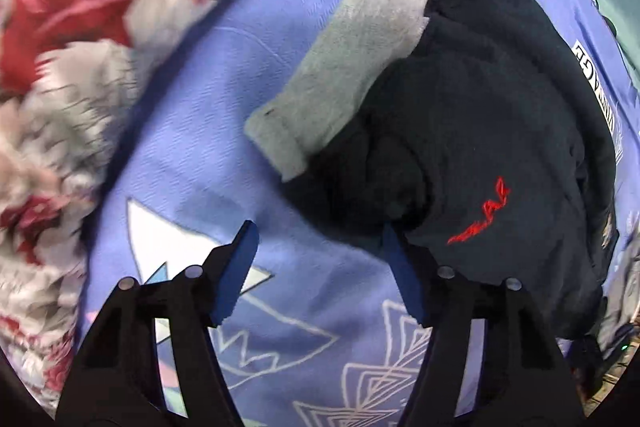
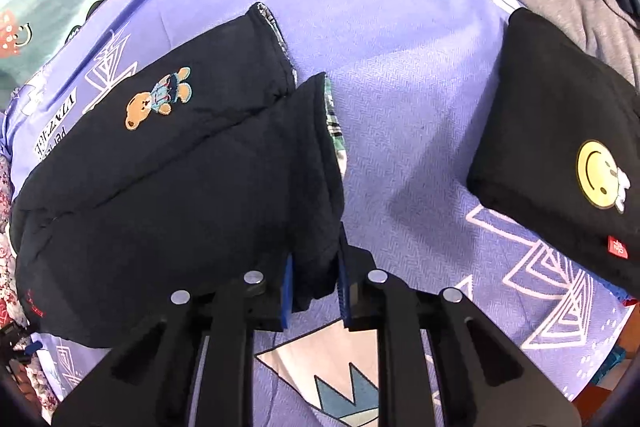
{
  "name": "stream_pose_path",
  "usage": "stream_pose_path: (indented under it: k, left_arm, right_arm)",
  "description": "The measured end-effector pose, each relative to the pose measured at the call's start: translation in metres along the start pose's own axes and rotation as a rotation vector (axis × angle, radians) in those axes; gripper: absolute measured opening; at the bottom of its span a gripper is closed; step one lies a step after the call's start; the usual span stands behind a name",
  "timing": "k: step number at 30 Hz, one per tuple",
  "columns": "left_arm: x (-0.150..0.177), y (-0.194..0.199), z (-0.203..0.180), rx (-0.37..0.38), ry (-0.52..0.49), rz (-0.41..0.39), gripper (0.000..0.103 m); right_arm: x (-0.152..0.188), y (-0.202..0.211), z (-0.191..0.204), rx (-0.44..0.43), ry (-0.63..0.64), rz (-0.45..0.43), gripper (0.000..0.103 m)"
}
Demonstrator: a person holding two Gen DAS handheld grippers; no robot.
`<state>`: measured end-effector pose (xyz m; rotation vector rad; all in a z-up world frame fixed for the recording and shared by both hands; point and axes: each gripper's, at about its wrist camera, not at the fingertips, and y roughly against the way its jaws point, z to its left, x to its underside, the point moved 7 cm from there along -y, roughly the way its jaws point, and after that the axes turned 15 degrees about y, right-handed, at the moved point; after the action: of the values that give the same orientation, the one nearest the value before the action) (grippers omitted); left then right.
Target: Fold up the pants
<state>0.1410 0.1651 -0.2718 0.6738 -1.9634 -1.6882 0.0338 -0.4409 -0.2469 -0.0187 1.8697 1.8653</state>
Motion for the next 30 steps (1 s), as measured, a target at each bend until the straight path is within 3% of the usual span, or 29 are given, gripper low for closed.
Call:
stream_pose_path:
  k: [5, 7, 8, 9, 15, 18, 24, 27, 30]
  left_arm:
    - [-0.02, -0.012, -0.006, 0.026, 0.063, 0.047, 0.064]
    - [-0.029, -0.012, -0.01, 0.009, 0.057, 0.028, 0.046]
    - [-0.033, -0.01, -0.012, -0.006, 0.041, 0.015, 0.032]
    - [-0.036, -0.008, -0.017, 0.024, 0.026, 0.022, 0.012]
    - [-0.037, 0.012, -0.039, -0.017, -0.03, -0.051, 0.011]
    - [-0.025, 0.036, -0.046, 0.01, -0.019, -0.096, 0.01]
    - [-0.006, 0.108, -0.055, 0.078, -0.067, -0.214, 0.01]
    - [0.005, 0.128, -0.038, 0.074, -0.104, -0.255, 0.01]
    - [0.019, 0.117, -0.008, 0.04, -0.14, -0.239, 0.01]
  right_arm:
    - [0.014, 0.007, 0.007, 0.002, -0.013, -0.005, 0.02]
    - [0.015, 0.005, 0.008, 0.003, -0.023, -0.002, 0.021]
    - [0.016, 0.004, 0.008, 0.004, -0.029, 0.003, 0.021]
    - [0.016, 0.003, 0.01, 0.004, -0.033, 0.006, 0.021]
    - [0.009, 0.0, 0.015, -0.004, -0.044, -0.003, 0.019]
    - [0.0, 0.015, 0.009, 0.012, -0.051, -0.039, 0.016]
    - [-0.008, 0.062, 0.002, -0.05, -0.019, -0.096, 0.015]
    - [-0.001, 0.078, -0.002, -0.045, 0.01, -0.08, 0.015]
    - [0.021, 0.071, -0.008, -0.04, 0.029, -0.007, 0.015]
